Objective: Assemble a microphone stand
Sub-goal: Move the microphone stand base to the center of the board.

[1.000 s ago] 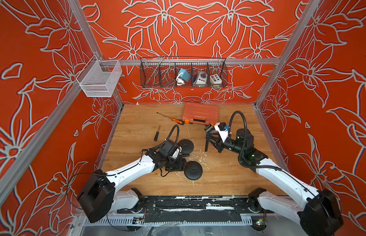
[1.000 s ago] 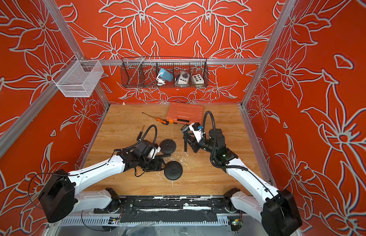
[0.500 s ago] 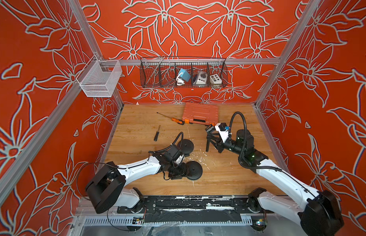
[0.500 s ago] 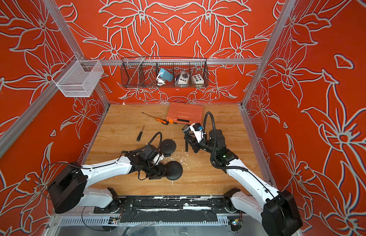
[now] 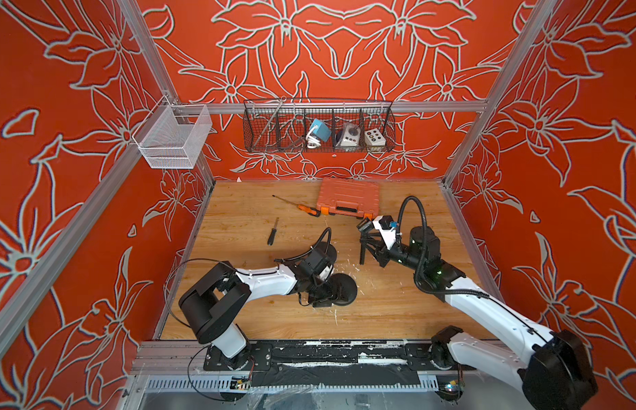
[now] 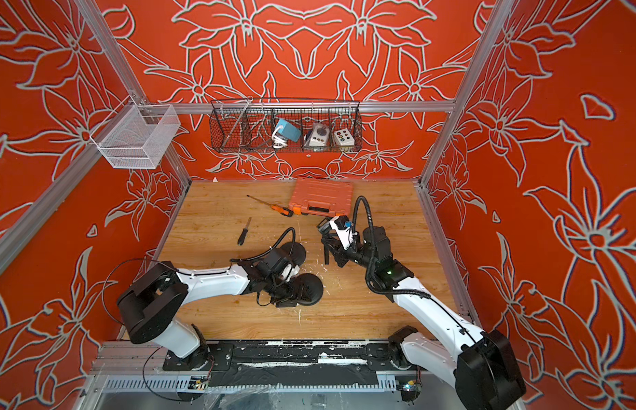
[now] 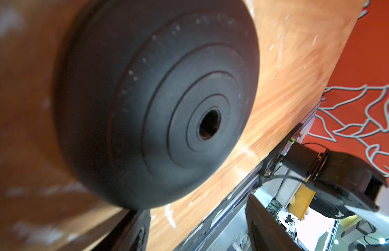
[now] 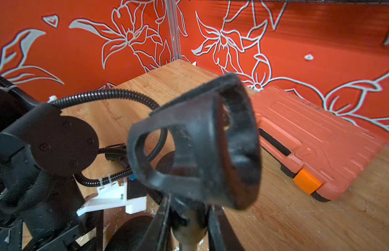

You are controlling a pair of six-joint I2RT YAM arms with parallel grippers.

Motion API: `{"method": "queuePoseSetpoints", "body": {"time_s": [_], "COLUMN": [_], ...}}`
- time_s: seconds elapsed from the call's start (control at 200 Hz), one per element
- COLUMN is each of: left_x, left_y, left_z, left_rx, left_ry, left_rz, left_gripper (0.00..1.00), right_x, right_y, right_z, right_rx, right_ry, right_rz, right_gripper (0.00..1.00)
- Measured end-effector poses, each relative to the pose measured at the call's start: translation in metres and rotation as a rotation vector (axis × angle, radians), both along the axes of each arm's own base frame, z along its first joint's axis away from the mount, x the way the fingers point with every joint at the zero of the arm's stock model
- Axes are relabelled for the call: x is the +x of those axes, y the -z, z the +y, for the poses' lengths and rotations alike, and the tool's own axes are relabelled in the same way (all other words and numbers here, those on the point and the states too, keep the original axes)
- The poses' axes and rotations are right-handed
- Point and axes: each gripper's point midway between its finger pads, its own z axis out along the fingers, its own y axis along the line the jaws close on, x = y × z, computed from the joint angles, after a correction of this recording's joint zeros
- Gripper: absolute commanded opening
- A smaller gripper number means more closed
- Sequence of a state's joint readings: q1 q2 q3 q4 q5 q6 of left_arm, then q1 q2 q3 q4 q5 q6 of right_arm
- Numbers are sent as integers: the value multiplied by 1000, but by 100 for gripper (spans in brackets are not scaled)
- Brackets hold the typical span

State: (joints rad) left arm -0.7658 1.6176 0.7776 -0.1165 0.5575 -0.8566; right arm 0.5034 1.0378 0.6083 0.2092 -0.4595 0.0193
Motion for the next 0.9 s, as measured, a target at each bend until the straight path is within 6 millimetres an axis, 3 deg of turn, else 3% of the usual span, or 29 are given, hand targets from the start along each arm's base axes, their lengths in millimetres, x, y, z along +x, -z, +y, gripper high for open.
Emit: {"method": "queuePoseSetpoints", "body": {"time_s": [0.14, 0.245, 0.45, 0.676, 0.901], "left_x": [22, 28, 25, 33, 46], "left_y": [-9, -16, -32, -45, -45], "left_z": [-16, -18, 13, 44, 45], "left_rx": [-30, -45, -32, -12, -2], "left_ry": [-6, -2, 30, 78, 136], "left_rz": [-54, -100, -258, -621, -842], "left_gripper": [68, 67, 65, 64, 64], "right_x": [0, -3, -18, -28, -32], "right_y": [1, -2, 3, 22, 36], "right_z": [-2, -4, 2, 14, 20], "right_rx": [-10, -8, 13, 57, 101], "right_ry": [9, 9, -70, -158, -193], "right_rz": [-9, -21, -28, -9, 15], "right_gripper": [0, 0, 0, 0, 0]}}
